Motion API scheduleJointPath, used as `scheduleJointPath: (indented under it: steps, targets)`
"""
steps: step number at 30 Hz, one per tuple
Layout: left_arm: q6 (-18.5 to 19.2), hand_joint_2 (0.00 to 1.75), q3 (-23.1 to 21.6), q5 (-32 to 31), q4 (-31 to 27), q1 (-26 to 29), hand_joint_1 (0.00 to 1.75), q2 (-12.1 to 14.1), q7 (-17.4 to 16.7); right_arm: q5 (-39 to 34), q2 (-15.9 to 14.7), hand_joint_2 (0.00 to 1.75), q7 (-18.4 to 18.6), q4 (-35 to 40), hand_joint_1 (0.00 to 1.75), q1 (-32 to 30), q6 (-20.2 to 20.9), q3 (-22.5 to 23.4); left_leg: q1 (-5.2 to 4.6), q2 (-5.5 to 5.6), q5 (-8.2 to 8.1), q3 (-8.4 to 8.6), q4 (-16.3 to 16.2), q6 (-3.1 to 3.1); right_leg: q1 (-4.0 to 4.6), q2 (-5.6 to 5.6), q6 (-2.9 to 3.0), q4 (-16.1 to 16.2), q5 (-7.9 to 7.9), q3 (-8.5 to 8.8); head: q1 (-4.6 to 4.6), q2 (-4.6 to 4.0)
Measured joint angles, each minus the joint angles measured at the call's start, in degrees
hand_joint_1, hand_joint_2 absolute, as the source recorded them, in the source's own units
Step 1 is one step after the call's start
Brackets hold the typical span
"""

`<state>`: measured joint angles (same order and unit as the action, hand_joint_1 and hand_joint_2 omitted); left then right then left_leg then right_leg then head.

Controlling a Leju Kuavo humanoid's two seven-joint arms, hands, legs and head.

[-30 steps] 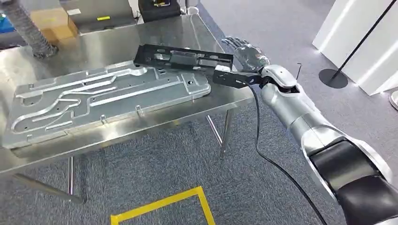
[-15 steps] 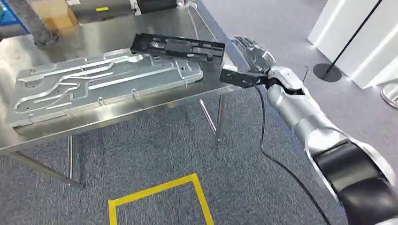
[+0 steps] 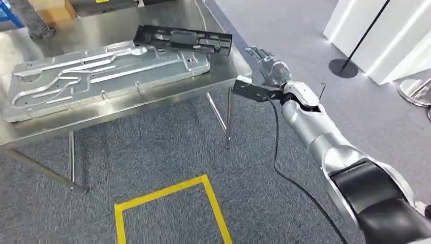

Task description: Take the parts from the cabinet and place them on the table.

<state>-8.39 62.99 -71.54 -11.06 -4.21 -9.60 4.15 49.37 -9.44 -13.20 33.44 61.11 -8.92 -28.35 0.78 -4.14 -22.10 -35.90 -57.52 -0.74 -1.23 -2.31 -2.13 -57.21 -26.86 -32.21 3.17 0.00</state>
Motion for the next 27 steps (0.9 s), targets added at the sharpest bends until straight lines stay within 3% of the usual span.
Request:
scheduleJointPath:
  steps: [1, 2, 3, 4, 5, 6, 7, 8, 9, 11, 12, 13, 16, 17, 18, 19, 20, 21, 22, 23, 24, 25, 26, 27]
  targets:
    - [0.00, 0.00, 0.00, 0.09, 0.00, 0.11, 0.00, 0.00, -0.09, 0.07, 0.00, 0.00, -0.04, -0.22, 0.00, -0.16, -0.04, 0.00, 0.09, 0.14, 0.43, -0.23, 0.06, -0.44, -0.04, 0.16, 0.63, -0.05, 0.42, -0.47, 0.02, 0.00]
    - [-0.02, 0.00, 0.04, 0.15, 0.00, 0.18, 0.00, 0.00, -0.19, 0.13, 0.00, 0.00, -0.22, -0.48, 0.00, -0.13, -0.02, -0.02, 0.28, 0.51, -0.26, -0.96, -0.22, -0.76, -0.65, 0.35, 1.43, 0.44, 1.07, -0.57, 0.02, 0.00]
    - [-0.09, 0.00, 0.09, 0.28, 0.00, 0.19, 0.00, 0.00, -0.35, 0.16, 0.00, 0.00, -0.57, -0.68, 0.00, -0.02, -0.07, -0.02, 0.39, 1.39, -2.46, -1.62, -1.69, -0.88, -0.54, 0.26, 1.76, 0.46, 1.59, -1.09, 0.02, 0.00]
    - [-0.18, 0.00, 0.11, 0.37, 0.00, 0.23, 0.00, 0.00, -0.33, 0.18, -0.02, 0.00, -1.01, -1.10, 0.00, 0.25, -0.20, -0.02, 0.45, 2.30, -5.79, -2.57, -5.42, -0.89, -0.52, 0.39, 2.32, 0.37, 2.06, -1.65, 0.04, 0.00]
    - [-0.24, 0.00, 0.15, 0.52, 0.00, 0.41, 0.00, 0.00, -0.33, 0.18, -0.17, 0.00, -1.57, -2.09, 0.00, 0.65, -0.41, -0.02, 0.48, 2.72, -9.11, -3.77, -10.60, -0.91, -0.37, 0.42, 2.42, 0.31, 2.55, -2.24, 0.02, 0.00]
    - [-0.33, 0.00, 0.22, 0.57, 0.00, 0.48, 0.00, 0.00, -0.31, 0.18, -0.35, 0.00, -1.86, -2.86, 0.00, 0.88, -0.50, -0.02, 0.48, 2.84, -11.31, -4.63, -15.02, -0.93, -0.20, 0.42, 2.56, 0.25, 3.00, -2.77, 0.02, 0.00]
    - [-0.44, 0.00, 0.28, 0.61, 0.00, 0.48, 0.00, 0.00, -0.17, 0.09, -0.48, 0.00, -2.10, -3.57, 0.00, 0.96, -0.57, -0.02, 0.48, 2.89, -12.19, -4.87, -18.27, -0.89, -0.04, 0.41, 2.59, 0.12, 3.45, -3.34, 0.02, 0.00]
    - [-0.50, 0.00, 0.33, 0.61, 0.00, 0.47, 0.00, 0.00, -0.04, -0.09, -0.59, 0.00, -2.19, -4.11, 0.00, 0.96, -0.68, -0.02, 0.47, 2.91, -11.55, -4.06, -18.88, -0.74, 0.12, 0.41, 2.60, 0.00, 3.85, -3.91, 0.02, 0.00]
    - [-0.53, 0.00, 0.35, 0.61, 0.00, 0.45, 0.00, 0.00, 0.00, -0.52, -0.59, 0.00, -2.21, -4.89, 0.00, 0.96, -1.22, 0.00, 0.44, 2.91, -9.95, -2.23, -17.16, -0.47, 0.24, 0.40, 2.58, -0.14, 4.22, -4.46, 0.02, 0.00]
    - [-0.55, 0.00, 0.35, 0.59, 0.00, 0.39, 0.00, 0.00, 0.11, -1.70, -0.57, 0.00, -2.60, -6.21, 0.00, 0.79, -3.01, 0.50, 0.26, 2.74, -6.34, 3.88, -8.49, 0.47, 0.48, 0.30, 2.44, -0.35, 5.01, -5.35, 0.02, 0.00]
    - [-0.57, 0.00, 0.35, 0.57, 0.00, 0.31, 0.00, 0.04, 0.13, -2.08, -0.59, 0.00, -2.75, -6.63, 0.00, 0.56, -3.68, 0.85, -0.14, 1.66, -6.59, 6.90, -3.94, 1.22, 0.45, 0.32, 2.28, -0.44, 5.37, -5.56, 0.02, 0.00]
    - [-0.61, 0.00, 0.35, 0.55, 0.00, 0.20, 0.00, 0.11, 0.13, -2.36, -0.72, 0.00, -2.89, -7.24, 0.00, 0.48, -4.35, 1.29, -0.42, 1.55, -7.66, 9.08, -0.46, 1.32, 0.76, 0.43, 1.91, -0.45, 5.81, -6.03, 0.02, 0.00]
    - [-0.68, 0.00, 0.35, 0.50, 0.00, 0.05, 0.00, 0.09, 0.20, -3.00, -0.72, 0.00, -3.13, -8.37, 0.00, 0.07, -4.68, 1.64, -0.97, 1.75, -7.87, 8.61, 1.00, 1.67, 0.75, 0.60, 0.74, 0.20, 7.57, -6.67, 0.02, 0.00]
    - [-0.72, 0.00, 0.35, 0.37, 0.00, 0.16, 0.00, 0.09, 0.07, -3.80, -0.72, 0.00, -3.06, -8.65, 0.00, -0.46, -4.83, 1.96, -0.47, 1.65, -6.93, 8.37, 1.79, 2.07, 0.77, 0.46, 0.44, 0.60, 7.87, -6.78, 0.02, 0.00]
    - [-0.94, 0.00, 0.35, 0.24, 0.00, 0.22, 0.00, 0.09, -0.24, -4.79, -0.52, 0.00, -2.93, -9.21, 0.00, -1.06, -5.23, 2.52, -0.17, 0.80, -6.17, 8.20, 2.22, 2.51, 0.59, 0.54, 0.06, -0.22, 6.15, -7.05, 0.02, 0.00]
    - [-1.18, 0.00, 0.37, 0.15, 0.00, 0.21, 0.00, 0.09, -0.63, -6.17, -0.11, 0.00, -2.75, -9.95, 0.00, -1.82, -5.55, 3.13, -0.22, 0.73, -5.56, 7.67, 2.37, 3.10, 0.58, 0.81, -0.29, -2.77, 2.73, -8.06, 0.00, 0.00]
    - [-1.33, 0.00, 0.37, 0.04, 0.00, 0.26, 0.00, 0.09, -0.92, -8.01, 0.46, 0.00, -2.75, -10.69, 0.00, -3.18, -5.81, 3.85, -0.31, 0.69, -5.08, 7.08, 2.38, 3.17, 0.50, 0.97, -0.68, -6.67, -0.81, -9.34, 0.02, 0.00]
    - [-1.38, 0.00, 0.37, -0.11, 0.00, 0.28, 0.00, 0.07, -1.27, -10.15, 1.05, 0.00, -2.75, -11.61, 0.00, -5.06, -6.01, 4.92, -0.32, 0.63, -4.61, 6.50, 2.37, 3.24, 0.49, 1.01, -1.08, -11.07, -3.38, -10.70, 0.02, 0.00]
    - [-1.27, 0.00, 0.37, -0.39, 0.00, 0.30, 0.00, 0.05, -1.59, -12.36, 1.72, 0.00, -2.88, -12.65, 0.00, -7.34, -6.23, 6.37, -0.31, 0.63, -4.18, 5.91, 2.34, 3.18, 0.47, 1.03, -1.39, -14.82, -4.25, -11.74, 0.02, 0.00]
    - [-1.03, 0.00, 0.37, -0.57, 0.00, 0.32, 0.00, 0.00, -1.83, -14.19, 2.33, 0.00, -2.95, -13.48, 0.00, -10.19, -6.53, 7.70, -0.26, 0.65, -3.73, 5.29, 2.31, 3.09, 0.39, 1.11, -1.62, -17.00, -3.15, -12.03, 0.02, 0.00]
    - [-0.66, 0.00, 0.37, -0.70, 0.00, 0.36, 0.00, -0.02, -2.01, -15.92, 2.87, 0.00, -2.97, -14.28, 0.00, -13.13, -6.78, 9.08, -0.16, 0.77, -3.33, 4.70, 2.23, 2.92, 0.30, 1.21, -1.77, -16.55, -0.96, -11.04, 0.02, 0.00]
    - [-0.42, 0.00, 0.35, -0.98, 0.00, 0.37, 0.00, -0.02, -2.14, -17.67, 3.45, 0.00, -2.97, -15.08, 0.00, -16.15, -7.27, 10.59, -0.02, 1.01, -3.04, 4.10, 2.07, 2.70, 0.18, 1.29, -1.82, -13.71, 1.25, -8.74, 0.02, 0.00]
    - [-0.24, 0.00, 0.35, -1.14, 0.00, 0.34, 0.00, -0.02, -2.21, -18.87, 3.83, 0.00, -3.06, -15.54, 0.00, -18.90, -8.13, 11.81, 0.09, 1.39, -2.83, 3.60, 1.81, 2.43, 0.01, 1.23, -1.81, -9.16, 2.41, -5.45, 0.02, 0.00]
    - [-0.13, 0.00, 0.33, -1.22, 0.00, 0.22, 0.00, -0.02, -2.27, -19.65, 4.24, 0.00, -3.19, -15.83, 0.00, -21.45, -9.14, 13.03, 0.11, 1.69, -2.67, 3.19, 1.28, 2.14, -0.28, 0.35, -1.78, -3.54, 1.82, -1.38, 0.02, 0.00]
